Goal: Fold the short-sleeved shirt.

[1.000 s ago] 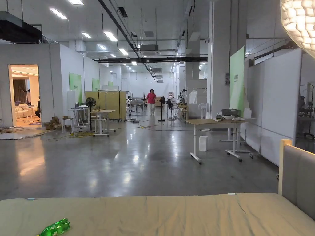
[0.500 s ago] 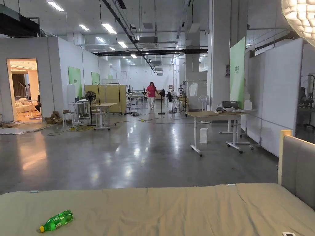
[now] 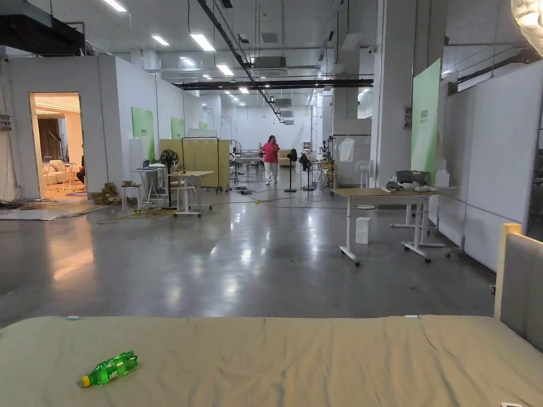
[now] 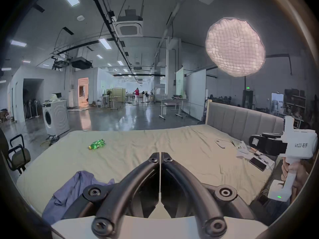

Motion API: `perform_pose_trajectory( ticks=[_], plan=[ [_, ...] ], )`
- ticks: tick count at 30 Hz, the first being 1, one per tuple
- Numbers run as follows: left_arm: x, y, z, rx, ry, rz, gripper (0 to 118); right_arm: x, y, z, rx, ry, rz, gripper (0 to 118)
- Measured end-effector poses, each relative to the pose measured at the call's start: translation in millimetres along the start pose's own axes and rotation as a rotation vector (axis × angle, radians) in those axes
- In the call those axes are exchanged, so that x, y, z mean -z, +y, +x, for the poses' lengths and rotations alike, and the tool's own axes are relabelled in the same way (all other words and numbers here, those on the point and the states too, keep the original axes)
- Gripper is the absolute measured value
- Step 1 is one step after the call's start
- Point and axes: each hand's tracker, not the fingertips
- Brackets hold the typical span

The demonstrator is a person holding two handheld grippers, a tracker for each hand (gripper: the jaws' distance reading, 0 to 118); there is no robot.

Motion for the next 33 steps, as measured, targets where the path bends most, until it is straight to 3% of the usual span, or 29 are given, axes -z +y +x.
perform_pose_trajectory(
  ticks=[1,2,3,5,22,25,28,33],
  plan=[
    [-1,2,2,0.02,0.0,0.012,0,-5,3,-1,-0.023,0.001,0.028,0],
    [-1,3,4,0.038,0.005,0.01,0,5,-3,5,0.003,0.023,0.037,0],
    [-1,4,6,0.046,0.01,0.013,0,5,-6,8,0.08,0.043,-0.002,0],
    [-1,3,9,0.049,0.015,0.019,0,4,-3,9,0.134,0.061,-0.017,0],
    [-11,0,7,0.016,0.012,0.053,0,1,1,8,0.09,0.05,-0.004,0],
    [-14,-7,-5,-0.029,-0.004,0.045,0,2,0,7,0.072,0.047,-0.006,0],
    [-19,-16,-30,-0.159,-0.048,0.033,0,2,-5,10,0.068,0.056,-0.01,0],
    [-28,-27,-65,-0.142,0.048,-0.033,6,1,-19,14,0.062,0.07,-0.034,0]
  ],
)
